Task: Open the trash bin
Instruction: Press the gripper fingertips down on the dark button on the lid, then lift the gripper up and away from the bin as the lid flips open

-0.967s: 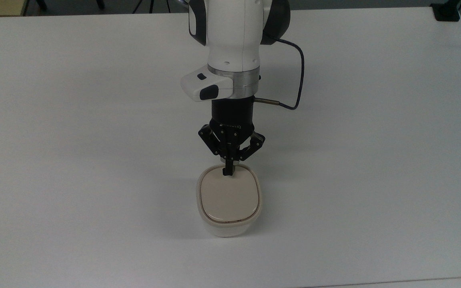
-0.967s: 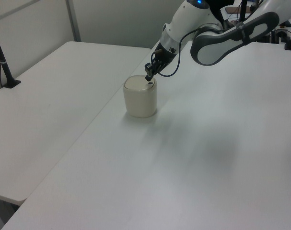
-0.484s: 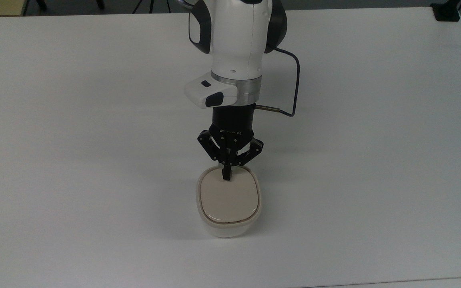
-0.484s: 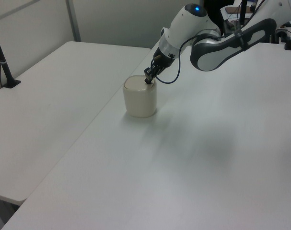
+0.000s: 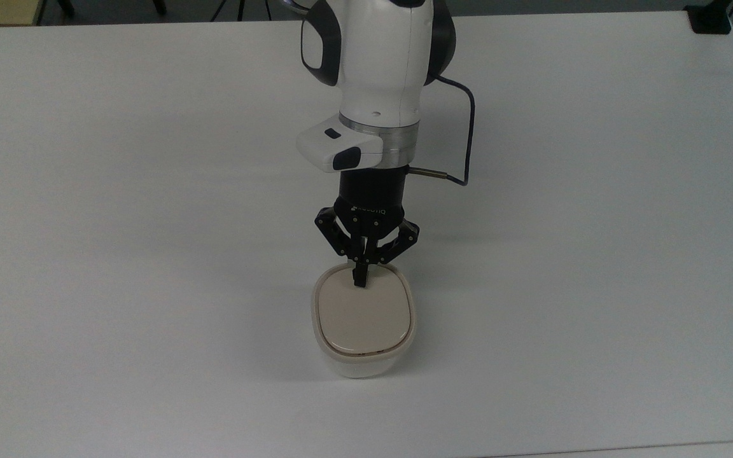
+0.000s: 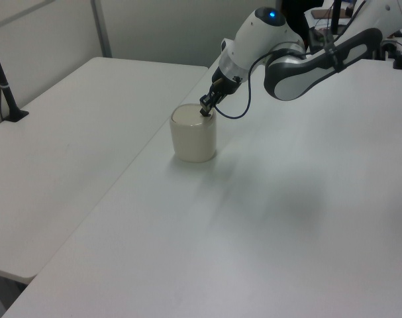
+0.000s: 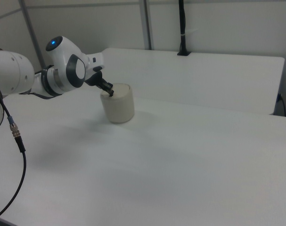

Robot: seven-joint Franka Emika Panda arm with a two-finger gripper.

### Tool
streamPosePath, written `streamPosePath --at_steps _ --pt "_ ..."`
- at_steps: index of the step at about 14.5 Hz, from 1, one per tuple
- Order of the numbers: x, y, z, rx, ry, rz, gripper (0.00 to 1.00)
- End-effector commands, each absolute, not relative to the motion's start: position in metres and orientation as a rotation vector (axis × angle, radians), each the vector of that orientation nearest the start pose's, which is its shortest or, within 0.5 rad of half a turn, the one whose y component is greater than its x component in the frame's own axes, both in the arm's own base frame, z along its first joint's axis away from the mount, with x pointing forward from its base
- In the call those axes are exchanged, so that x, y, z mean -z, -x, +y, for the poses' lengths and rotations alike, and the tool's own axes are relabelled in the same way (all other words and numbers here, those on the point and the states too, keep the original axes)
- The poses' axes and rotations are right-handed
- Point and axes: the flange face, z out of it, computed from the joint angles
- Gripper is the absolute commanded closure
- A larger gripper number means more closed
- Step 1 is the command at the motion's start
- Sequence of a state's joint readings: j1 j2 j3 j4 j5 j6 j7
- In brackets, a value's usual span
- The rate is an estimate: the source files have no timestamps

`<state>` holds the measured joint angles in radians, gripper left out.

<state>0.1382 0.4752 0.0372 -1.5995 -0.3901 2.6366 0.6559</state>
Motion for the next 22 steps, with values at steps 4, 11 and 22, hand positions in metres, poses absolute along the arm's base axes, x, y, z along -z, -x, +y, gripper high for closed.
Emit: streamPosePath --at_steps 4,11,22 --pt "-0.420 -0.710 0.124 0.957 2.983 0.376 1.00" --pt "-0.536 -0.680 0.093 0.865 2.903 0.659 0.97" --pt "-0.610 -0.572 0.064 0.191 3.042 0.526 0.05"
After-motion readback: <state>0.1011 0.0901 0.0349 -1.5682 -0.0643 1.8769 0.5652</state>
